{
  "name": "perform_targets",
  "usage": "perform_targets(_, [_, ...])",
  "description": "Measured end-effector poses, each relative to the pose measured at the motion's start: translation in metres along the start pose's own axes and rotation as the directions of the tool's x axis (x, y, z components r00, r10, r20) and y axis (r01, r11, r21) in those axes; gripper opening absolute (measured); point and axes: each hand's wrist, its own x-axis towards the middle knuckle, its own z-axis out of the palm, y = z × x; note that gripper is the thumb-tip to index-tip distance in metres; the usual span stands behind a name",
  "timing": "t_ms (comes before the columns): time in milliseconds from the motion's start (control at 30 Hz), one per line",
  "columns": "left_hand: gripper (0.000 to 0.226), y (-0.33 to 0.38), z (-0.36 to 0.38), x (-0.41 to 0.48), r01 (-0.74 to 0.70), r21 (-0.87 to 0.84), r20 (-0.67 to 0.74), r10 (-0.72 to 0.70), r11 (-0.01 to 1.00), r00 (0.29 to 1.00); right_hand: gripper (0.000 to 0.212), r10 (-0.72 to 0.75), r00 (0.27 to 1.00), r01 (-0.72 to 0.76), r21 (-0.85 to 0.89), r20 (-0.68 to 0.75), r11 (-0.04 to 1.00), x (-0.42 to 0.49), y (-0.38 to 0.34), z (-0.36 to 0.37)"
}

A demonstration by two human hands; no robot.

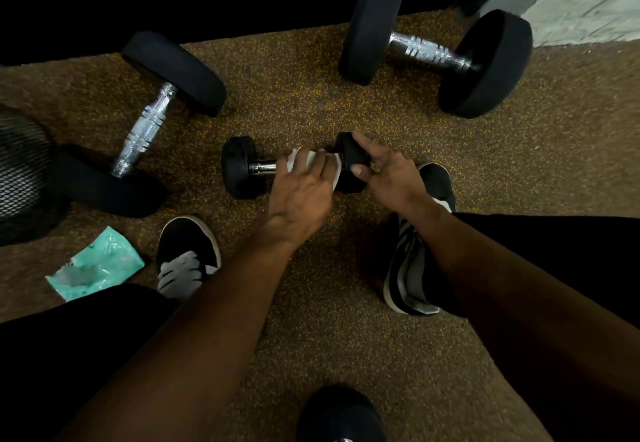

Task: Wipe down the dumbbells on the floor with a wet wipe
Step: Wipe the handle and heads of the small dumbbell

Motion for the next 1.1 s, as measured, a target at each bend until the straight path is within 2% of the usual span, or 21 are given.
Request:
perform_targets(100, [0.057, 0.011, 0.008, -0.008, 0.097, 0.007, 0.005, -0.097, 0.995, 0.995, 0.060, 0.006, 1.000, -0.006, 0.025, -0.002, 1.000, 0.001, 0.001, 0.002])
perform_targets(267, [0.059, 0.023, 0.002, 0.018, 0.157, -0.092, 0.003, -0.158, 0.983, 0.987, 0.059, 0.001, 1.000, -0.002, 0.022, 0.004, 1.000, 0.004, 0.004, 0.003])
perform_targets(433, [0.064, -0.004, 0.009, -0.019, 0.054, 0.102, 0.096, -0.064, 0.993, 0.993, 0.060, -0.001, 1.000, 0.001, 0.032, 0.005, 0.999, 0.006, 0.006, 0.000])
perform_targets(533, [0.058, -0.021, 0.003, -0.015, 0.219, 0.098, 0.072, -0.227, 0.971, 0.971, 0.059, -0.014, 1.000, 0.014, 0.005, -0.001, 1.000, 0.006, 0.005, 0.001])
perform_targets(600, [0.056, -0.009, -0.002, -0.006, 0.274, 0.064, 0.047, -0.277, 0.960, 0.960, 0.058, 0.001, 1.000, -0.001, -0.026, -0.001, 1.000, 0.007, 0.005, 0.002])
perform_targets(733, [0.058, 0.033, 0.005, -0.006, 0.182, -0.051, 0.055, -0.179, 0.982, 0.982, 0.060, 0.006, 1.000, -0.005, -0.012, 0.016, 1.000, 0.007, 0.006, 0.002])
perform_targets(833, [0.057, 0.025, 0.008, -0.009, 0.150, 0.010, 0.024, -0.150, 0.989, 0.988, 0.060, -0.023, 1.000, 0.023, -0.017, 0.008, 1.000, 0.005, 0.007, 0.003])
perform_targets(1000, [0.056, -0.005, 0.009, -0.013, 0.398, -0.050, 0.003, -0.398, 0.916, 0.917, 0.059, -0.029, 0.999, 0.028, -0.013, -0.021, 1.000, 0.004, 0.005, 0.003])
perform_targets(1033, [0.055, 0.005, 0.009, -0.010, 0.392, -0.073, -0.002, -0.393, 0.917, 0.920, 0.059, -0.030, 0.999, 0.030, -0.032, -0.017, 0.999, 0.004, 0.003, 0.002])
perform_targets(1100, [0.055, 0.025, 0.009, -0.006, 0.248, -0.064, -0.027, -0.250, 0.967, 0.968, 0.059, -0.029, 1.000, 0.028, -0.058, -0.005, 0.998, 0.004, 0.000, 0.001])
